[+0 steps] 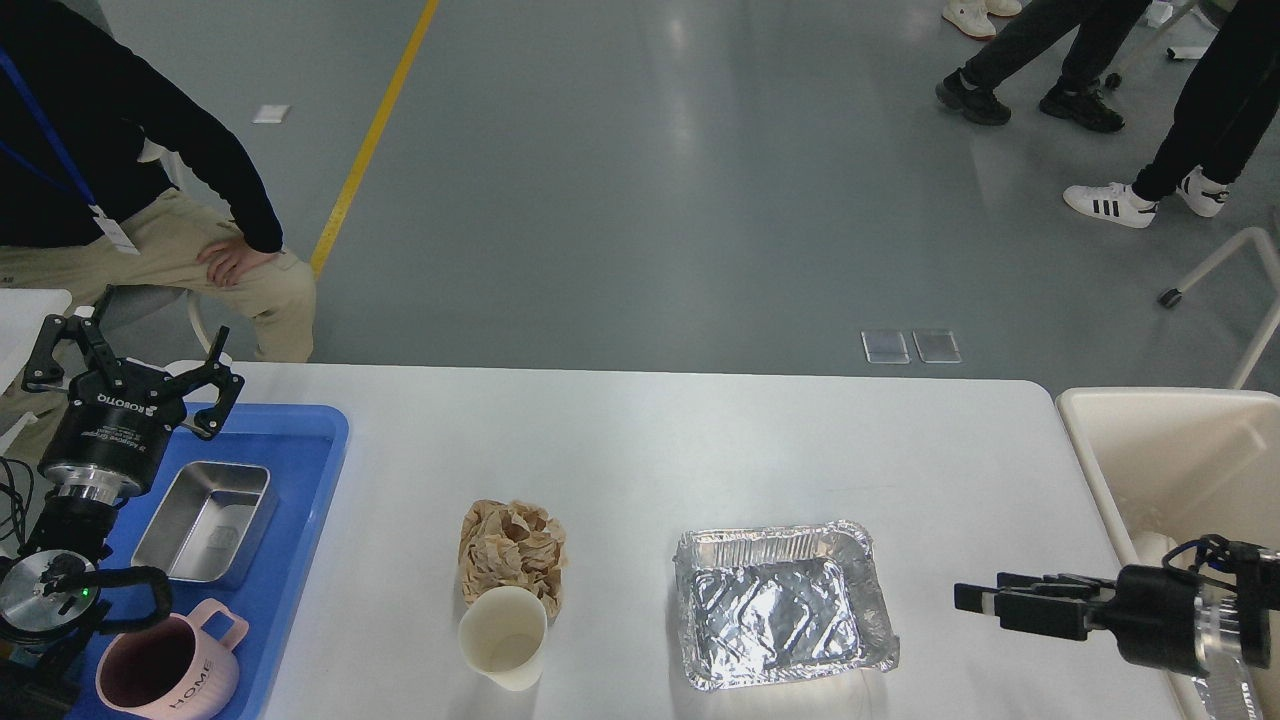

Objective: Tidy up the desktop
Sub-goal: 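Reach the right gripper to the rim of the foil container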

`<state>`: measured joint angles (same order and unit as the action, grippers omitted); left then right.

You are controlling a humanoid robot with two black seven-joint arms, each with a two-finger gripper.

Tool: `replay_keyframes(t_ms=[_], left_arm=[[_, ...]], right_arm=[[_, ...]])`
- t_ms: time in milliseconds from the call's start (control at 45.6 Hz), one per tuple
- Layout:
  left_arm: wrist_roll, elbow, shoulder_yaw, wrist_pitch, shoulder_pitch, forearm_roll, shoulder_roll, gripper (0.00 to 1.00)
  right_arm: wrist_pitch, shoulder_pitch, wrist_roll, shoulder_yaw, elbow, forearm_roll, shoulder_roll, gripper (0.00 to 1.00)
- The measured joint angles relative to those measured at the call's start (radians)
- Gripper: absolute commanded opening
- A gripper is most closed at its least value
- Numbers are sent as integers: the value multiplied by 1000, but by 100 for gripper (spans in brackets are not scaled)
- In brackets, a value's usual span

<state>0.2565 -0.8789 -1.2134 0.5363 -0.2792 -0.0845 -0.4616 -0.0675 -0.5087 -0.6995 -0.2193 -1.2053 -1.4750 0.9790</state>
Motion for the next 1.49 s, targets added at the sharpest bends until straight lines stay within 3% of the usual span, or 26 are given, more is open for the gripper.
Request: replay_keyframes(t_ms=[460,680,899,1096,1491], left_arm=[[3,-1,-8,4,31,0,5,97],[4,-2,-8,9,36,0,6,97],[6,-2,-8,21,47,1,11,97],[6,-1,-8,22,48,1,14,97],[6,0,-8,21,47,2,15,97]], right_arm=[[-8,0,13,100,184,21,-146,100],[-104,-5,73,106,200,63,-182,100],[-171,-62,93,106,197,67,-182,100],[-205,-116,97,108,194,67,-195,100],[-207,-136,97,135,250,72,-331,100]])
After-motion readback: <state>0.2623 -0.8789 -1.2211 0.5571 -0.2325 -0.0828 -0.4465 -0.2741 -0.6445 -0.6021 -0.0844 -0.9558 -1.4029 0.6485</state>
